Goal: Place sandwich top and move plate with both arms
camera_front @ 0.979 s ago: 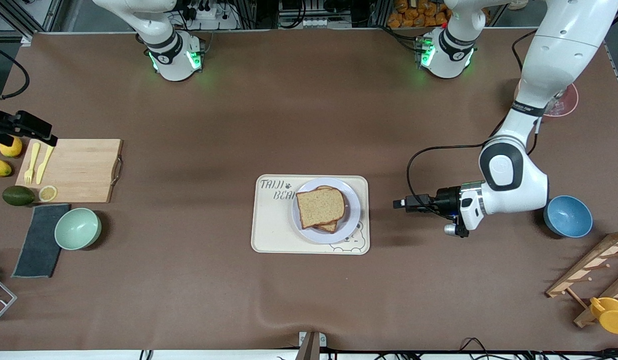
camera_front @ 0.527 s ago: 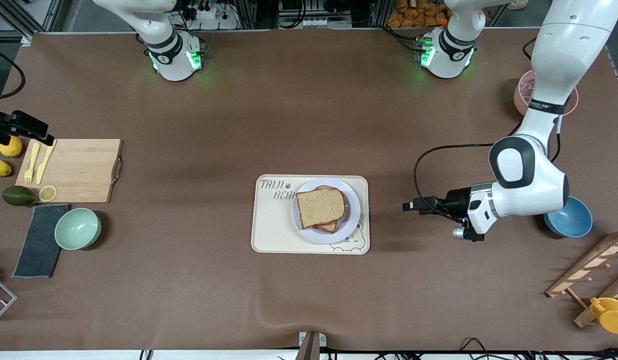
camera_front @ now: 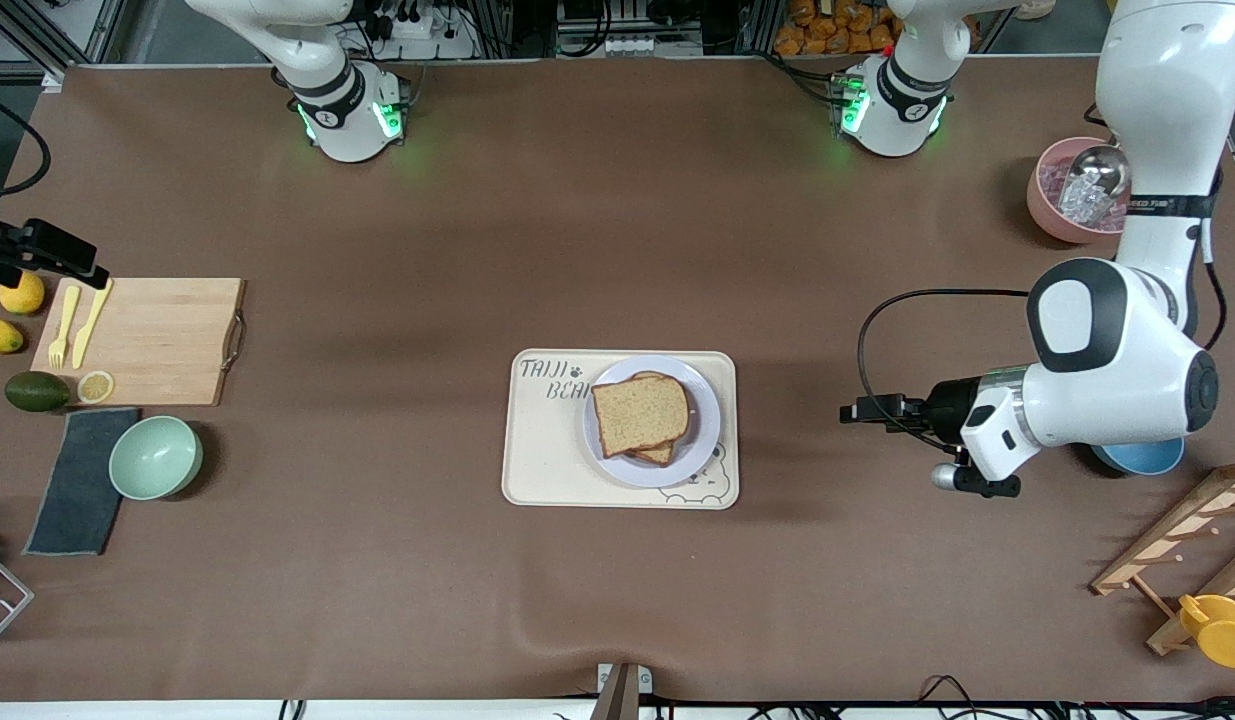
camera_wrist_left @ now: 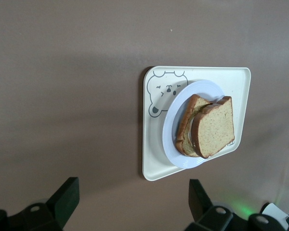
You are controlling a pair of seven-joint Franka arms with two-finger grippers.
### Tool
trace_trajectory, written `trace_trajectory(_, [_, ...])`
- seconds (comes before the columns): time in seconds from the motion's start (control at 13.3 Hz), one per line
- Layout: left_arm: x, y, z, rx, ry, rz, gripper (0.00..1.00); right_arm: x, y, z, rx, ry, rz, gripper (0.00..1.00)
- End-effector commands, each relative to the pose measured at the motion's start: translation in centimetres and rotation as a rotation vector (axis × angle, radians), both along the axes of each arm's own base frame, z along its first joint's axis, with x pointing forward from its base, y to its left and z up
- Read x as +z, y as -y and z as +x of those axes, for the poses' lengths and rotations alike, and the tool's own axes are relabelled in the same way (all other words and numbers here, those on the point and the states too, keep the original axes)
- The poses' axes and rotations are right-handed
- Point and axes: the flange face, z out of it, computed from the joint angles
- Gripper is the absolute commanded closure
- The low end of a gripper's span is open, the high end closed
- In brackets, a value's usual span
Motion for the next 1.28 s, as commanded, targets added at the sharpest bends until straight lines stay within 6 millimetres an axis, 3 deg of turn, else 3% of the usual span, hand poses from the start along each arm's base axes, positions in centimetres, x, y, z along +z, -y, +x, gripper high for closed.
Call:
trace_trajectory(0.0, [2.6, -0.6, 0.2, -0.024, 0.025, 0.099, 0.00, 0.2, -0.1, -0.2, -0.010, -0.007, 0.000, 0.00])
trace_trajectory(0.68, [9.3, -3.1, -0.5, -0.143, 0.115, 0.369, 0.00, 0.0, -0.4, -0.4, -0.008, -0.014, 0.013, 0.00])
trace_trajectory(0.75, [9.4, -3.2, -0.6, -0.160, 0.115, 0.409, 0.00, 0.0, -0.2, -0.4, -0.011, -0.014, 0.013, 0.00])
trace_trajectory(0.9, [12.0, -2.7, -1.2, -0.201, 0.178, 0.515, 0.00, -0.2, -0.1, -0.5, -0.013, -0.021, 0.013, 0.00])
trace_trajectory(1.21, [14.2, -2.8, -2.1, -0.202, 0.188, 0.534, 0.00, -0.2, -0.6, -0.4, -0.005, -0.020, 0.013, 0.00])
